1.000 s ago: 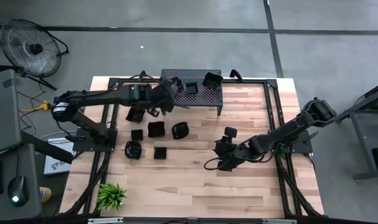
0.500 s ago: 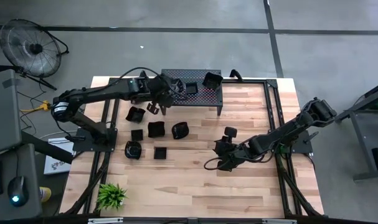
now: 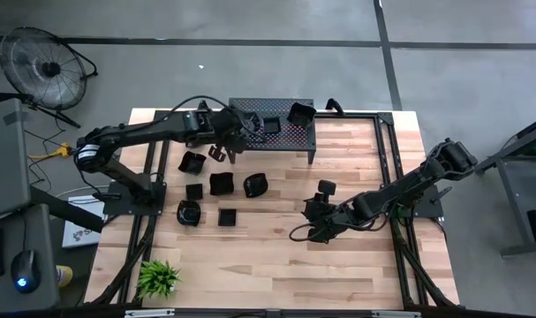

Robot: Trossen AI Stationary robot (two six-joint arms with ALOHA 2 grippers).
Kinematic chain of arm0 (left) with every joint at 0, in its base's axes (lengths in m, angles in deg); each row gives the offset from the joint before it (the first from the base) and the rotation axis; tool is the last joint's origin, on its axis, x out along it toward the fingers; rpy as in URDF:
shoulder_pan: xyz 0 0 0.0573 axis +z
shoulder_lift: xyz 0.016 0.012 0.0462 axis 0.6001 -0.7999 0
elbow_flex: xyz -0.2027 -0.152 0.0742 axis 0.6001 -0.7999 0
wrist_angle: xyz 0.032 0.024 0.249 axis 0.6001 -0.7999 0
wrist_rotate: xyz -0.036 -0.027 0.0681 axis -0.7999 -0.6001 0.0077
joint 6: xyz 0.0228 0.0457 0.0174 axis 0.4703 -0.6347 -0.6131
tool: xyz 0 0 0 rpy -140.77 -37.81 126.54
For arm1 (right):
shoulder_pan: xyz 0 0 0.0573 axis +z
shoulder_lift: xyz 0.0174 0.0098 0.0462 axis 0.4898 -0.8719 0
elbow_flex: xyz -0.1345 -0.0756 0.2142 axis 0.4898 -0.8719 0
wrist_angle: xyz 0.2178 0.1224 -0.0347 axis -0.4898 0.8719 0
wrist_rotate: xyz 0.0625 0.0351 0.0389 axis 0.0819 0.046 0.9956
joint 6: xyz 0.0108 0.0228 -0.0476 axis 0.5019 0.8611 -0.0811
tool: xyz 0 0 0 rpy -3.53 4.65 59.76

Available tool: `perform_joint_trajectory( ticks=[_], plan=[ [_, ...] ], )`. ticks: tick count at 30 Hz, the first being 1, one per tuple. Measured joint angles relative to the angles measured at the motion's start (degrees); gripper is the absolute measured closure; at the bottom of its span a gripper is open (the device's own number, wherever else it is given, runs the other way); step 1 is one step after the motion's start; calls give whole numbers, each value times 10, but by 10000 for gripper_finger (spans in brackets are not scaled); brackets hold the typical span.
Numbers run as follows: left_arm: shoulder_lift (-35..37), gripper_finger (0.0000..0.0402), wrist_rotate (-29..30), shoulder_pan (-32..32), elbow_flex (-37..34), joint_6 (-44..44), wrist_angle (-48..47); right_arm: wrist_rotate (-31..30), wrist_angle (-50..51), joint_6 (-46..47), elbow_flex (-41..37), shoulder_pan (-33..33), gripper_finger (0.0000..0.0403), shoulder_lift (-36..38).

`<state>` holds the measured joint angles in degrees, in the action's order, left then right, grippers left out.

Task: Pick & Place Mini shaped plates
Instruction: Stack the black leaf-shaped plate on top of the black leaf-shaped plate on the shelf

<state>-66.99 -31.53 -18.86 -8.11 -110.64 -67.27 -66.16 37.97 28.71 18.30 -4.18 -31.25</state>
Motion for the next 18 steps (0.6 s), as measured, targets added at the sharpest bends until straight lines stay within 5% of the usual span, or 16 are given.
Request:
perform_joint_trajectory(
  ticks=[18],
  plan=[
    [-3, 396, -2, 0, 0, -20, -2, 0, -7, -4, 0, 0, 238, 0]
  ],
)
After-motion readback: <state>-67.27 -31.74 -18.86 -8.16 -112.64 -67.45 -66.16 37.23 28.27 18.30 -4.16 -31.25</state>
